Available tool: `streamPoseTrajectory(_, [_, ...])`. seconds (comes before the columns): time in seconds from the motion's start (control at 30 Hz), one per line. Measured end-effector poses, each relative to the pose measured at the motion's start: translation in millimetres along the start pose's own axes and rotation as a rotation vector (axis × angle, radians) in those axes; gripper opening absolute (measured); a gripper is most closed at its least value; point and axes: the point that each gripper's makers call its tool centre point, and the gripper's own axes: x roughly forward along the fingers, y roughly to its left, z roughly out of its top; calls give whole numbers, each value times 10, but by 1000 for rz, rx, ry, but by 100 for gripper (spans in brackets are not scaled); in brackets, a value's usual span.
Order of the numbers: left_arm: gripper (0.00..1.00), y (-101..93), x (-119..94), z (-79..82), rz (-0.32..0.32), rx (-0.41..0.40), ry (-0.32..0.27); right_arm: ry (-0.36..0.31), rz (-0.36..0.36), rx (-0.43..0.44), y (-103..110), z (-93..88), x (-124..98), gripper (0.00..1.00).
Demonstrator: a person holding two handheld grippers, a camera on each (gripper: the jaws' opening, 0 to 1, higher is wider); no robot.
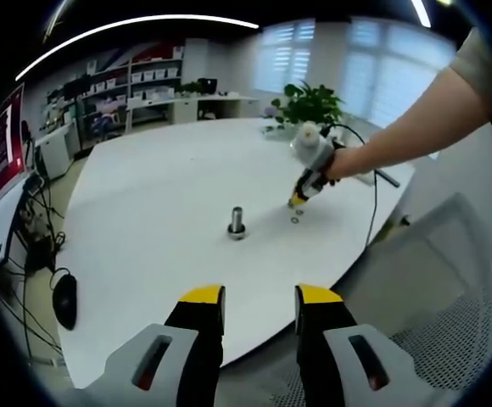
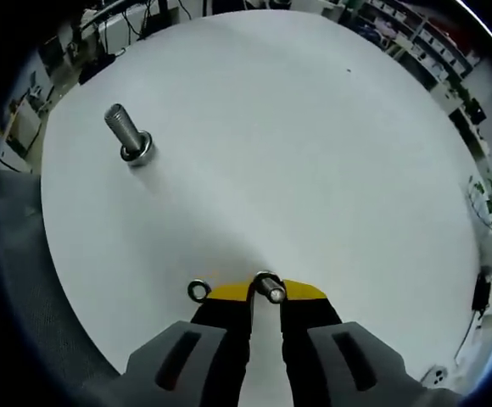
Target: Place the washer onto the threaded stud by aligning its center hole with the stud, sliding it down to the base, and recovering from edge contact or off-axis alignment until the washer reaches the visible bottom stop.
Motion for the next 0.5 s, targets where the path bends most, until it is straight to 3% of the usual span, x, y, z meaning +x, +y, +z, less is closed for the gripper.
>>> streamPoseTrajectory(0.5, [31,38,-8,-14,22,-4,7,-7,0,32,16,-66,-28,17])
